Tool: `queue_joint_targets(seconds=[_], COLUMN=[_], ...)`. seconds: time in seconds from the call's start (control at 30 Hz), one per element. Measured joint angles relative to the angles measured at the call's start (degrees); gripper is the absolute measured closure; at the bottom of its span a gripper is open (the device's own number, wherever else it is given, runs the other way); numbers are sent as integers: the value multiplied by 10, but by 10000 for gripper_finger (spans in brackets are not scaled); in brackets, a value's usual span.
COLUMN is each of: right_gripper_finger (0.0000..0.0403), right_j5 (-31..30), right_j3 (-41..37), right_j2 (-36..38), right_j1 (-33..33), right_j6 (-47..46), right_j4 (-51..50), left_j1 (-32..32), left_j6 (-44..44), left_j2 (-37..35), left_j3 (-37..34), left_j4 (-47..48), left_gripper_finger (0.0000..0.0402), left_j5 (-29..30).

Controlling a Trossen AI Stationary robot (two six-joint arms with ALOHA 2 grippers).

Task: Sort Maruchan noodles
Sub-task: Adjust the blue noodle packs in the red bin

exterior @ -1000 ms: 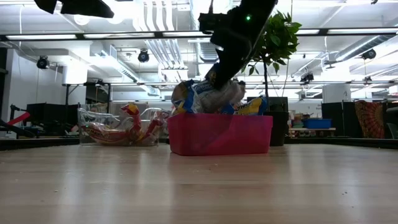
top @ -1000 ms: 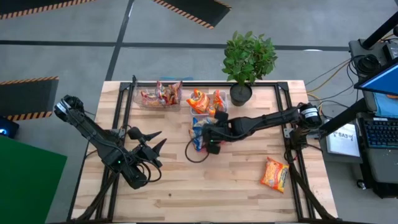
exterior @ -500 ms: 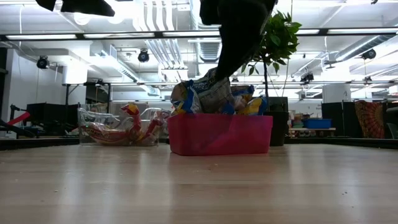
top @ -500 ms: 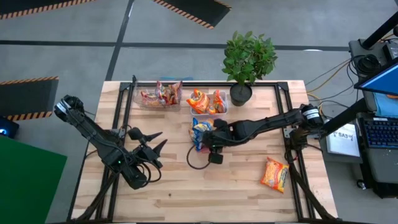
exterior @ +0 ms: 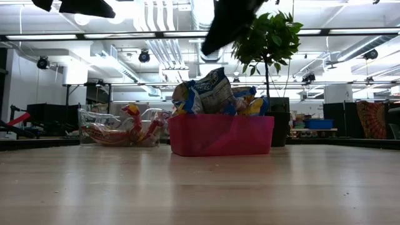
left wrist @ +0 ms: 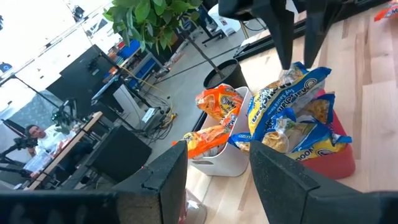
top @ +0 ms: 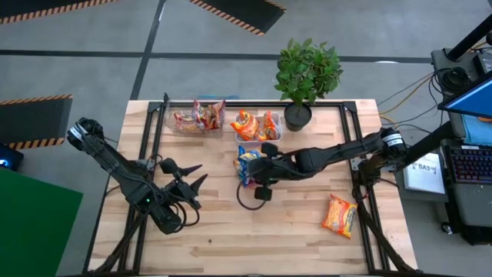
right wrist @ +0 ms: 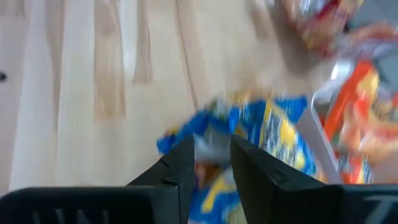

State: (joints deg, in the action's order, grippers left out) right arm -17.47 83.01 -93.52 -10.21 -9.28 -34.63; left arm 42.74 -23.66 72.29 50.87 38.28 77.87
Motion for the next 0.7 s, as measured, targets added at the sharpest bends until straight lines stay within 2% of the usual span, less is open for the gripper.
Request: queue_joint_targets(seconds=[0.2,0.43,0.57,0.7], right_gripper_finger=[344,385,393,394], right_j5=[-26,-36,-32,-18], right_j3=[-30,-131,-187,-223], right_j2=[0,0,0,0], right_j1=[1,16,31,31], right_j6=[53,107,80,43], right_j4=[140,343,424,434], left_j1=[0,0,0,0], left_j6=[1,7,6,7], left_j2=[0,0,0,0], left_j3=[0,0,0,0], left_j4=[-25,-25,-34,-47], left_gripper_finger=[245,245,245,245], left_j5=[-2,-2,-3,-10])
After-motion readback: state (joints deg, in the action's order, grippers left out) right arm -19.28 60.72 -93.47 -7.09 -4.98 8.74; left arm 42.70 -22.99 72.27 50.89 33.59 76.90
